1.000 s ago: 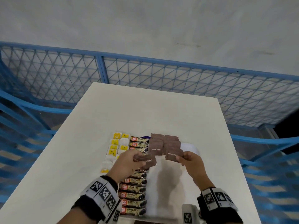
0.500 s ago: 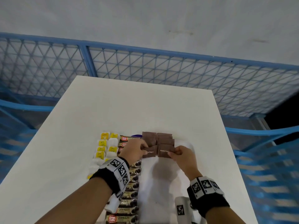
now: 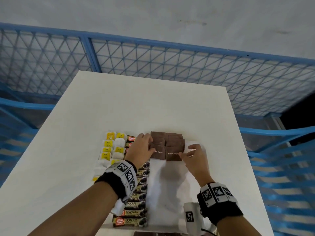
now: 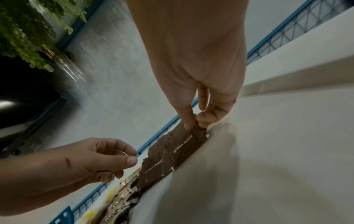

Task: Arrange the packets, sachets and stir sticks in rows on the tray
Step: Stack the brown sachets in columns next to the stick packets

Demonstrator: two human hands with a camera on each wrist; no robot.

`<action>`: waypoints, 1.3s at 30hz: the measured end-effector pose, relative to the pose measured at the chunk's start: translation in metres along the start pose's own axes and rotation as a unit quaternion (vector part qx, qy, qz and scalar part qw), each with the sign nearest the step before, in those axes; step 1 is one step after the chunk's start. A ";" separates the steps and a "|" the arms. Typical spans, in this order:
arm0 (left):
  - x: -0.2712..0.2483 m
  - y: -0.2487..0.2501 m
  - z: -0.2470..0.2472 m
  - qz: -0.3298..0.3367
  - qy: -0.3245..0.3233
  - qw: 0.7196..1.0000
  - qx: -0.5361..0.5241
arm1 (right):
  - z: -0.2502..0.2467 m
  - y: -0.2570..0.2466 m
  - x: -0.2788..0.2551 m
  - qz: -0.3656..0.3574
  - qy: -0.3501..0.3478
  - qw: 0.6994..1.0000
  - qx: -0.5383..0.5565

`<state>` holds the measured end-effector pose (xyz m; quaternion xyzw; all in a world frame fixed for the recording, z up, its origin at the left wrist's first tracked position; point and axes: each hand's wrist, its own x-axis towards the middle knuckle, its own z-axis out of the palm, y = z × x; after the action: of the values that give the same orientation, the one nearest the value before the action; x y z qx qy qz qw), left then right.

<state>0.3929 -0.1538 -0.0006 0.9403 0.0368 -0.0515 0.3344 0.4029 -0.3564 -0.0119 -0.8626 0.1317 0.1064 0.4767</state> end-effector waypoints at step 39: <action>-0.236 -0.010 0.034 0.055 -0.196 0.967 0.154 | 0.004 0.051 -0.195 -0.367 -0.306 0.777 -0.410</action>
<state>0.1555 -0.1755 -0.0048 0.9525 -0.0894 -0.2214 0.1888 0.2027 -0.3548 0.0062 -0.8813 -0.4040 0.2254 0.0965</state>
